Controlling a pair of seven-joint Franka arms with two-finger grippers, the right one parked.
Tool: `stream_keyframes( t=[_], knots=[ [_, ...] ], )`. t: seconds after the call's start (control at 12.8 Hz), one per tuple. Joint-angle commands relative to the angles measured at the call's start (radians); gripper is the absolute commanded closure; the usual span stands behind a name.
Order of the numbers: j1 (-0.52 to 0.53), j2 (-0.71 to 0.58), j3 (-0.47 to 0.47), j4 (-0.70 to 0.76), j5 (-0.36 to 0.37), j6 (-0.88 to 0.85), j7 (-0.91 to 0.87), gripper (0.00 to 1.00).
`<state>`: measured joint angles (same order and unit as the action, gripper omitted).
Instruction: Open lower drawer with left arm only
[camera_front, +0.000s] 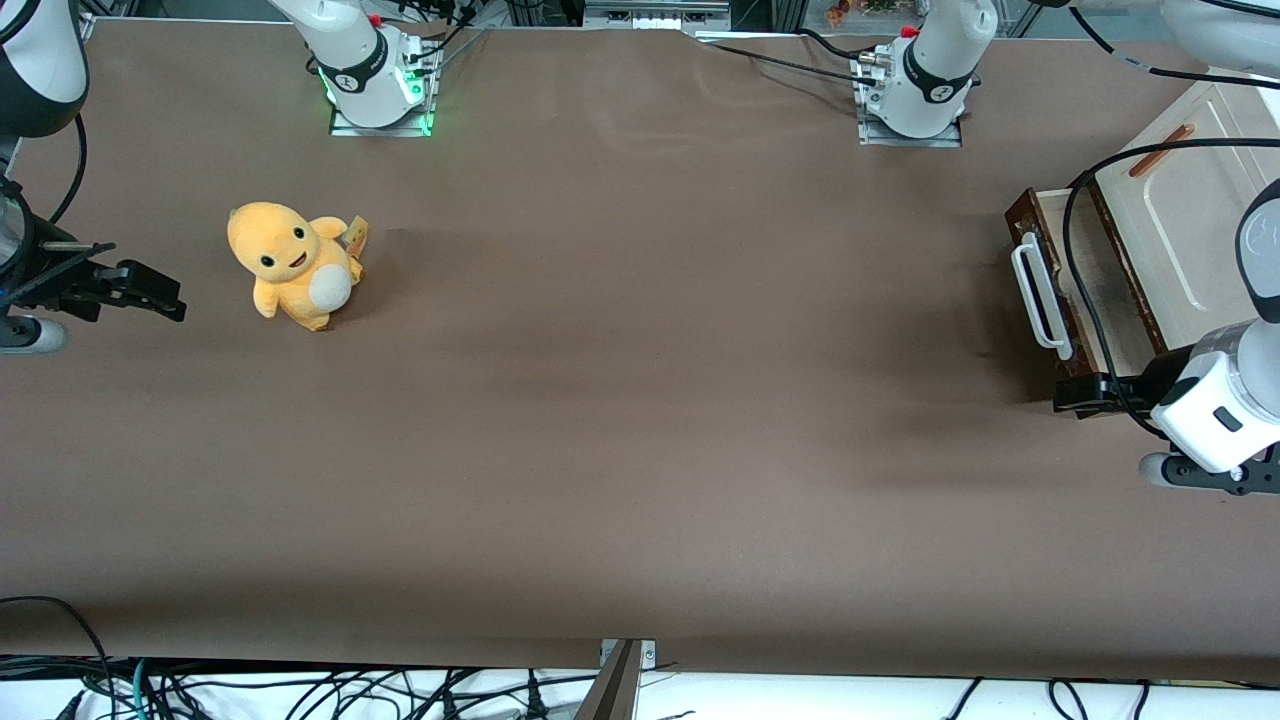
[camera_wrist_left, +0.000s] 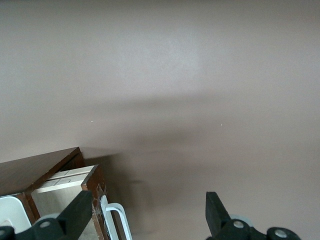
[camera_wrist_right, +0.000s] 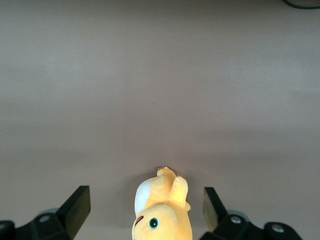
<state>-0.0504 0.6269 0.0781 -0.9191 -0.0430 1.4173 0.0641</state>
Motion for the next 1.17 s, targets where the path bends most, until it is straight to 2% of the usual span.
stream_keyframes(
  t=[0.0, 1.09],
  knots=[
    [0.003, -0.019, 0.0, -0.021, 0.008, -0.032, 0.003, 0.0],
    [0.001, -0.019, -0.001, -0.023, 0.003, -0.069, 0.003, 0.0]
  ],
)
